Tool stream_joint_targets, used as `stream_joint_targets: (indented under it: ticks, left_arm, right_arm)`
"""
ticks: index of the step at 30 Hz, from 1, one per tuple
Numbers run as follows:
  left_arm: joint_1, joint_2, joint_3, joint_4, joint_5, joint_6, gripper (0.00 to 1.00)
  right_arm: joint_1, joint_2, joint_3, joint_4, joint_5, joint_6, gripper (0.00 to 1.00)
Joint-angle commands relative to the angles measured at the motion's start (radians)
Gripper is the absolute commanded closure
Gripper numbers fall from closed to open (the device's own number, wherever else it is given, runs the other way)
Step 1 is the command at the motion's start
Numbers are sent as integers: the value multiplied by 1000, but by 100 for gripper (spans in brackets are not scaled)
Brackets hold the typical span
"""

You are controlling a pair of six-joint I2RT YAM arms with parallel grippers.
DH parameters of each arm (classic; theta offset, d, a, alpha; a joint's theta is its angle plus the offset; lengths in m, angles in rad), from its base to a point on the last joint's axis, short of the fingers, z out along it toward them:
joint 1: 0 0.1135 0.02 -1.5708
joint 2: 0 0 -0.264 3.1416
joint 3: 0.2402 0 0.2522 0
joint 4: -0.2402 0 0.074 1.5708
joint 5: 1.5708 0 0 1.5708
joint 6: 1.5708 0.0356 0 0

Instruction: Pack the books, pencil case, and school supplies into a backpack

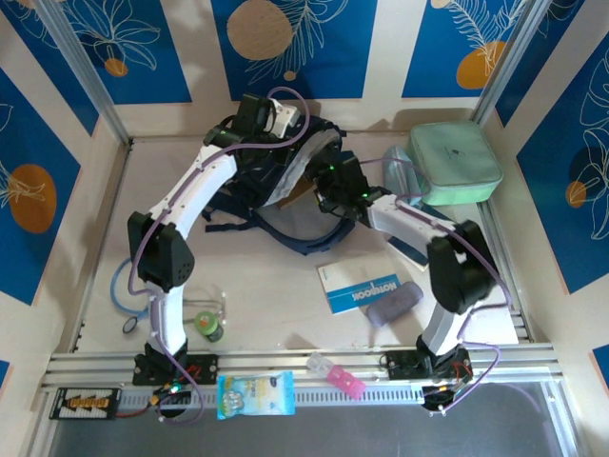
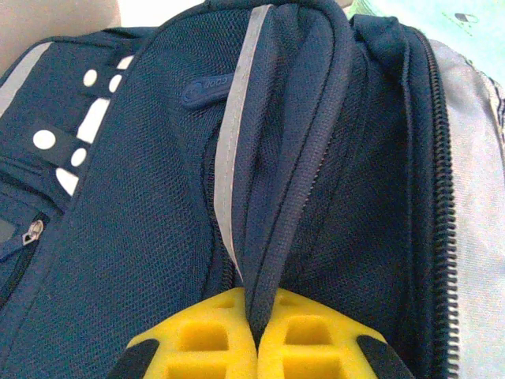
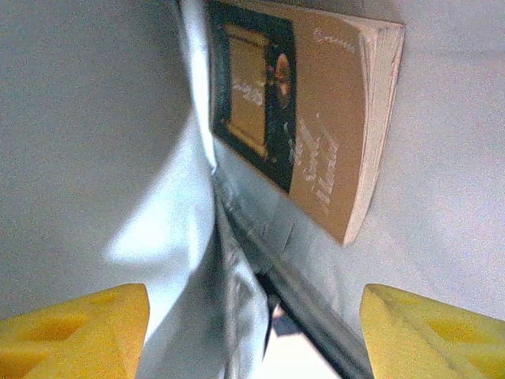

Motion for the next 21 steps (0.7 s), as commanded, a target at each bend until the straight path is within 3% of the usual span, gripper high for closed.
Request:
stream_joint_targets:
  ticks: [1,5,10,16,17,18,19,21]
  left_arm:
    - [33,-69,-19,112,12,9,100]
    - [55,-108,-113,96,-42,83,100]
    - [93,-217,-305,84,-94,187,100]
    - [101,-352,-526,73,-98,241,98]
    - [100,-376,-572,92,-92,213,83]
    - [101,-400,-617,116,-75,183,59]
    - [100,-421,-653,140,-57,156,42]
    - [101,-476,-737,210,-23,77,25]
  right_arm:
    - [6,-113,-75,-209,-3,-13,30]
    - [9,-288,-220,-229,40,-59,30]
    - [6,-472,-287,-378,158,-213,29]
    - [-33,-530,-325,-487,182,-336,29]
    - [-43,-522,-328,-499,170,-344,29]
    - [-53,-515,-334,-499,146,-357,29]
    - [-65,-506,-338,-499,119,-368,29]
    - [-91,-481,-349,-491,52,-397,29]
